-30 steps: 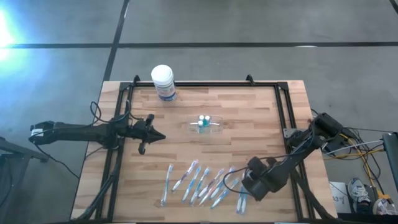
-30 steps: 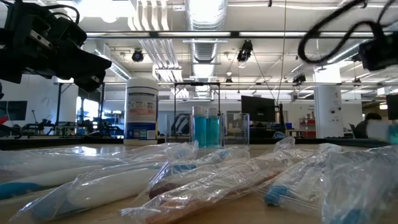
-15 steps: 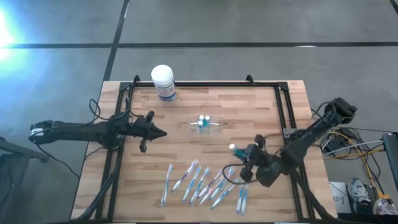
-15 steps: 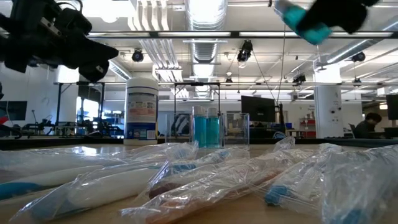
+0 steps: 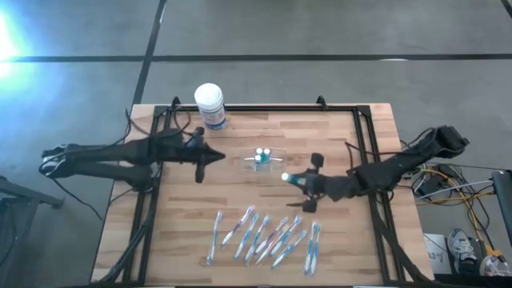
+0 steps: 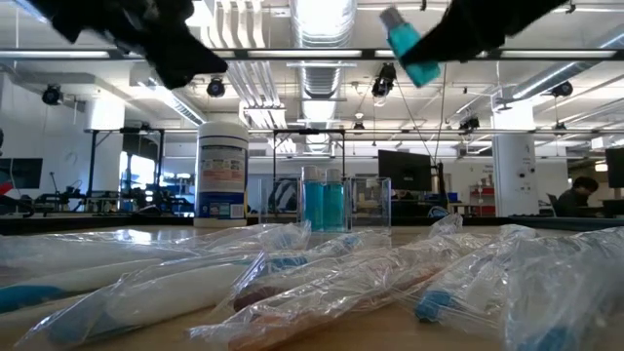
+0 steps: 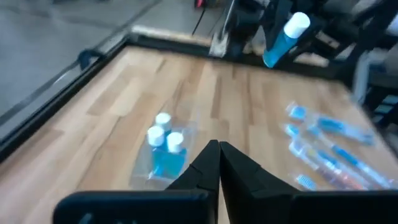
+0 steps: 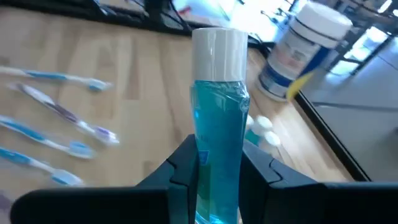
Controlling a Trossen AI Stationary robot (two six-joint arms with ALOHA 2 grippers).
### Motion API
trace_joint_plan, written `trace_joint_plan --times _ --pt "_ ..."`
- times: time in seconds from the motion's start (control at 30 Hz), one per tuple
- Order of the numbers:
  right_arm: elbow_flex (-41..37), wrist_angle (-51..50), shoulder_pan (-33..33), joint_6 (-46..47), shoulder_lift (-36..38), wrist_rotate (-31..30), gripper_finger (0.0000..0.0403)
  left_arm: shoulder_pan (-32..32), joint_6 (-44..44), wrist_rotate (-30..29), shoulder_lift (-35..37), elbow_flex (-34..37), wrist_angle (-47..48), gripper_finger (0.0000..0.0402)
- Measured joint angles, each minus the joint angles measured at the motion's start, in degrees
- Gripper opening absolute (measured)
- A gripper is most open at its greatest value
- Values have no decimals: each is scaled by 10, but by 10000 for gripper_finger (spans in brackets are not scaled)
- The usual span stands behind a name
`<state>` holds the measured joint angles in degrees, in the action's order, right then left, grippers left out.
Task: Pick & Place toothbrushing station
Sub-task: Put the blue mouthwash into the transparent bin organizer
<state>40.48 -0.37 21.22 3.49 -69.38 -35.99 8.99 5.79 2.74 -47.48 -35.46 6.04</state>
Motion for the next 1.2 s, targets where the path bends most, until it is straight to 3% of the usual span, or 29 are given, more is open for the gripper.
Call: trace_joint_plan --times 0.27,0.47,0.73,1.2 --pt "-48 12 -34 38 0 0 64 -3 -31 -9 -147 -194 157 83" --pt "-53 27 -35 15 -1 0 66 -18 -94 -9 -251 -282 171 129" --pt "-62 28 -35 19 -1 0 67 -52 -113 -9 -362 -382 171 140" --pt "-65 29 -35 16 -2 0 68 -94 -118 -9 -495 -508 174 169"
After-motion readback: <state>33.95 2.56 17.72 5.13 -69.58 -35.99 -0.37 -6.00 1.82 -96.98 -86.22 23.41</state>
